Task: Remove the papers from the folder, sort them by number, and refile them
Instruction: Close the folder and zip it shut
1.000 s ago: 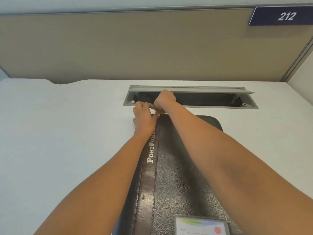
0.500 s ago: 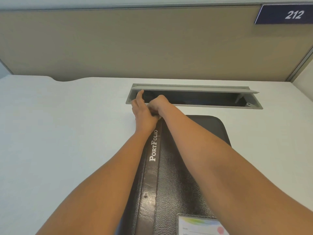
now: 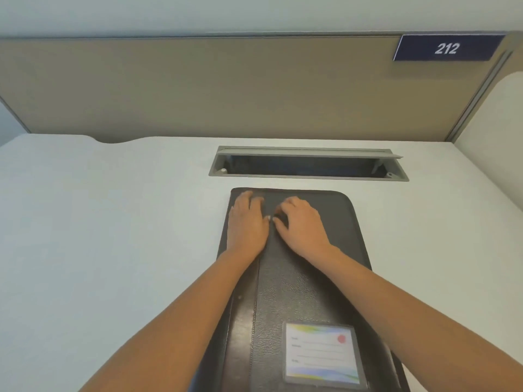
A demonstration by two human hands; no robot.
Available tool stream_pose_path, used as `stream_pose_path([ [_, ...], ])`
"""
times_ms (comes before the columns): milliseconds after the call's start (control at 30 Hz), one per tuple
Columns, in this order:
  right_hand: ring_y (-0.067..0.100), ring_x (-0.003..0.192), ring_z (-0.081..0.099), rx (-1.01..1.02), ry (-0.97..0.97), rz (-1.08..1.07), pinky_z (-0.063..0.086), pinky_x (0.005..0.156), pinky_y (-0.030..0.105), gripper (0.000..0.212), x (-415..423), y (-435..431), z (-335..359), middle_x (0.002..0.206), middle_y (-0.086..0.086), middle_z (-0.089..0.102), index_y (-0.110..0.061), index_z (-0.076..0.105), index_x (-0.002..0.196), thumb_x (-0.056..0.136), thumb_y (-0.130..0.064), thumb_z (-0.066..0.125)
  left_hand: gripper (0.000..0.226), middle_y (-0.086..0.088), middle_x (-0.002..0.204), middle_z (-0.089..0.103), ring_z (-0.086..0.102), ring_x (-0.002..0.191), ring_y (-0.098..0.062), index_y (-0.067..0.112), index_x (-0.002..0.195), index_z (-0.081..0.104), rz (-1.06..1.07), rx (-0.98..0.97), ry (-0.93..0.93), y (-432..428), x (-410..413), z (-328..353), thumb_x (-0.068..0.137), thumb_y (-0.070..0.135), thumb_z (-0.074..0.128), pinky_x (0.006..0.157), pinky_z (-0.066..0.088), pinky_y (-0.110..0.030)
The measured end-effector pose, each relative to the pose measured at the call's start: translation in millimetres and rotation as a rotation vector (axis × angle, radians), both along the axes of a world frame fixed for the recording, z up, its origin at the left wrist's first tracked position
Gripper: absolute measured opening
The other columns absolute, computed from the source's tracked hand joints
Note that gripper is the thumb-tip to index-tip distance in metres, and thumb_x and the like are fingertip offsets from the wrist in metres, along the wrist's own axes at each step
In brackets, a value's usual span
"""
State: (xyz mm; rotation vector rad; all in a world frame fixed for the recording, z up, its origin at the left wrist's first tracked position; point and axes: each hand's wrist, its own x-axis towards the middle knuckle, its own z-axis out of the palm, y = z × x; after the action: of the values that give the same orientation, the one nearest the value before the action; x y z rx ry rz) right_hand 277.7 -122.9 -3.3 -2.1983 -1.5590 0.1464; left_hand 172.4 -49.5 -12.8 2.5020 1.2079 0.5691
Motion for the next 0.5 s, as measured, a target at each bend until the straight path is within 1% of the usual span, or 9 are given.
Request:
stream_pose_path([
  [67, 0.021, 0.131, 0.035, -0.119, -0.072, -0.012, 0.030, 0.104, 0.040, 0.043, -5, -30, 4, 0.139, 0.000, 0.043, -0.023, 0.053, 0.127, 0.093, -0.047, 0.046, 0.042, -0.010, 0.153, 0.025, 0.016, 0.144, -0.024, 0.013, 0.136, 0.043, -0.039, -0.007, 0.096, -17, -11, 0, 0.098, 0.029, 0.045, 0.117, 0.017, -0.041],
  [133, 0.019, 0.142, 0.016, -0.259, -0.093, -0.015, 0.016, 0.112, 0.048, 0.063, -14, -54, 5, 0.154, -0.001, 0.023, -0.030, 0.035, 0.142, 0.089, -0.063, 0.038, 0.046, -0.006, 0.156, 0.019, 0.009, 0.146, -0.021, 0.017, 0.142, 0.037, -0.062, -0.035, 0.164, -30, -20, 1, 0.099, 0.034, 0.039, 0.117, 0.010, -0.040],
  [200, 0.019, 0.146, -0.001, -0.367, -0.082, -0.010, 0.003, 0.113, 0.055, 0.084, -24, -68, 2, 0.159, -0.003, 0.004, -0.034, 0.016, 0.149, 0.078, -0.080, 0.019, 0.049, -0.004, 0.158, 0.013, 0.005, 0.146, -0.021, 0.018, 0.145, 0.030, -0.078, -0.049, 0.206, -39, -30, 4, 0.100, 0.036, 0.036, 0.117, 0.008, -0.040],
  [267, 0.020, 0.146, -0.010, -0.383, -0.086, -0.010, -0.004, 0.112, 0.058, 0.101, -32, -73, -3, 0.159, -0.003, -0.005, -0.037, 0.004, 0.149, 0.063, -0.089, 0.000, 0.051, -0.002, 0.159, 0.008, 0.002, 0.146, -0.020, 0.018, 0.147, 0.025, -0.087, -0.057, 0.239, -44, -39, 6, 0.101, 0.037, 0.034, 0.117, 0.007, -0.040],
  [333, 0.021, 0.146, -0.012, -0.373, -0.107, -0.031, -0.007, 0.111, 0.058, 0.100, -35, -73, -9, 0.159, -0.003, -0.007, -0.037, 0.000, 0.149, 0.061, -0.084, -0.007, 0.051, -0.003, 0.159, 0.008, 0.002, 0.146, -0.020, 0.018, 0.148, 0.024, -0.088, -0.056, 0.253, -47, -46, 8, 0.101, 0.036, 0.033, 0.117, 0.007, -0.040],
  [400, 0.021, 0.146, -0.011, -0.358, -0.125, -0.045, -0.007, 0.111, 0.059, 0.095, -36, -70, -10, 0.159, -0.003, -0.007, -0.037, 0.000, 0.149, 0.064, -0.080, -0.007, 0.050, -0.003, 0.158, 0.010, 0.003, 0.146, -0.021, 0.017, 0.148, 0.024, -0.092, -0.053, 0.257, -51, -53, 9, 0.101, 0.035, 0.033, 0.117, 0.007, -0.040],
  [433, 0.021, 0.146, -0.011, -0.358, -0.129, -0.045, -0.006, 0.111, 0.059, 0.093, -37, -67, -10, 0.159, -0.003, -0.007, -0.037, 0.000, 0.149, 0.067, -0.079, -0.004, 0.050, -0.003, 0.158, 0.010, 0.003, 0.146, -0.021, 0.017, 0.148, 0.024, -0.092, -0.053, 0.258, -52, -57, 9, 0.101, 0.034, 0.033, 0.117, 0.008, -0.040],
  [500, 0.022, 0.146, -0.011, -0.367, -0.130, -0.042, -0.006, 0.111, 0.059, 0.083, -38, -57, -10, 0.159, -0.002, -0.006, -0.036, 0.000, 0.149, 0.079, -0.078, 0.007, 0.050, -0.003, 0.158, 0.011, 0.004, 0.146, -0.021, 0.018, 0.148, 0.023, -0.083, -0.055, 0.259, -53, -67, 7, 0.102, 0.033, 0.032, 0.117, 0.009, -0.040],
])
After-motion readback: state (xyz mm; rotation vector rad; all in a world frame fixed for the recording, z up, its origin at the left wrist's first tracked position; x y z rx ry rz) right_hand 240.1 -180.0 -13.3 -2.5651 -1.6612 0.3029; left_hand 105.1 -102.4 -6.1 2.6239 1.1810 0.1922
